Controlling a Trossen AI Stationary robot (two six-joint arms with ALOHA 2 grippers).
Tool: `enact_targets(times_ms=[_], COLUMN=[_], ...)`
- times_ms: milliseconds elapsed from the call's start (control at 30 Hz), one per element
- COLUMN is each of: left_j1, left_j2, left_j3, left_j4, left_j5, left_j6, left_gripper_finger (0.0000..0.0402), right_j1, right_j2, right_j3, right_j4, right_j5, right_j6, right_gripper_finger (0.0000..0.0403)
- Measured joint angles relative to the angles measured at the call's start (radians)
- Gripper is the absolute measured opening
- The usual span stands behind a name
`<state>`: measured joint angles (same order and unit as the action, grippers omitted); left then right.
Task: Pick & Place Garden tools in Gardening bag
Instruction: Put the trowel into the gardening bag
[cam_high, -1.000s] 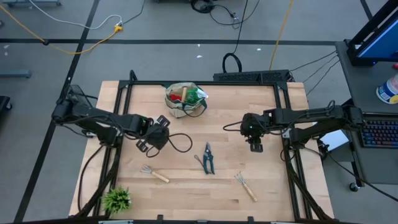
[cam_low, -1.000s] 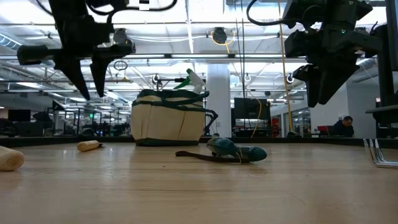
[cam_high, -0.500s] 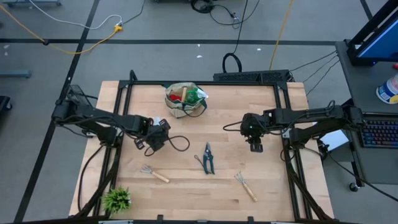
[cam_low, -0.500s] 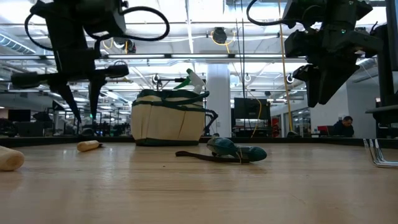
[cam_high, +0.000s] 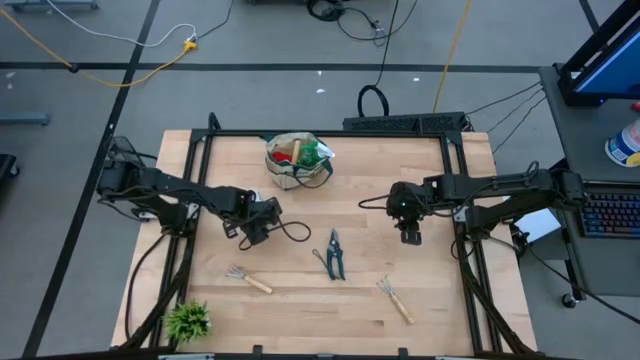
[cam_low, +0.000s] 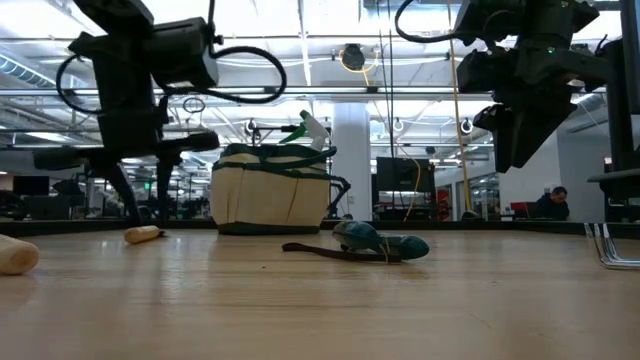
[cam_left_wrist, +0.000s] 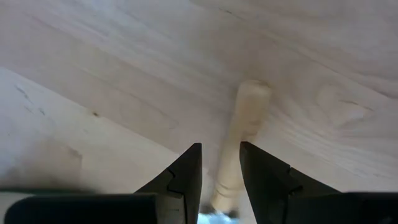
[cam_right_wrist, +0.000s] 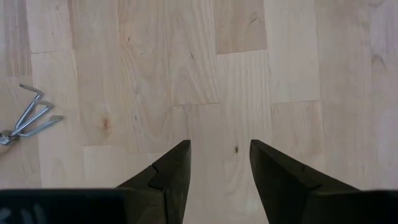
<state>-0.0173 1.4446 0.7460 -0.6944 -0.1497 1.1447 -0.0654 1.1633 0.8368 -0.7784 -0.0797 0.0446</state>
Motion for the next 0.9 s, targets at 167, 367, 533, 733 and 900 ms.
enact_targets(times_ms=[167,367,533,733,900], left_j1=[0.005,0.004,0.006,0.006,0.008], left_j2=[0.034,0.029,-0.008,-0.013,-0.005], left_j3=[0.004,0.01,0.026,0.025,0.025], left_j4=[0.0,-0.007,-0.018,-0.051,-0.051], left_j5=[0.027,0.001,0.007,0.036,0.049], left_j6=[0.054,0.083,0.047,0.056,0.088], left_gripper_finger=[0.0115,0.0115,0.0115,0.0115,0.0115], right_j1=[0.0,0.0,0.0,0.0,0.0], right_j2=[0.0,0.0,0.0,0.0,0.0], right_j3=[0.0,0.0,0.0,0.0,0.0], right_j4=[0.0,0.0,0.001,0.002,0.002], right_j5=[0.0,0.0,0.0,0.0,0.0], right_j6=[0.001,0.001,-0.001,-0.002,0.004], right_gripper_finger=[0.0155,0.0155,0.0155,0.0155,0.0155])
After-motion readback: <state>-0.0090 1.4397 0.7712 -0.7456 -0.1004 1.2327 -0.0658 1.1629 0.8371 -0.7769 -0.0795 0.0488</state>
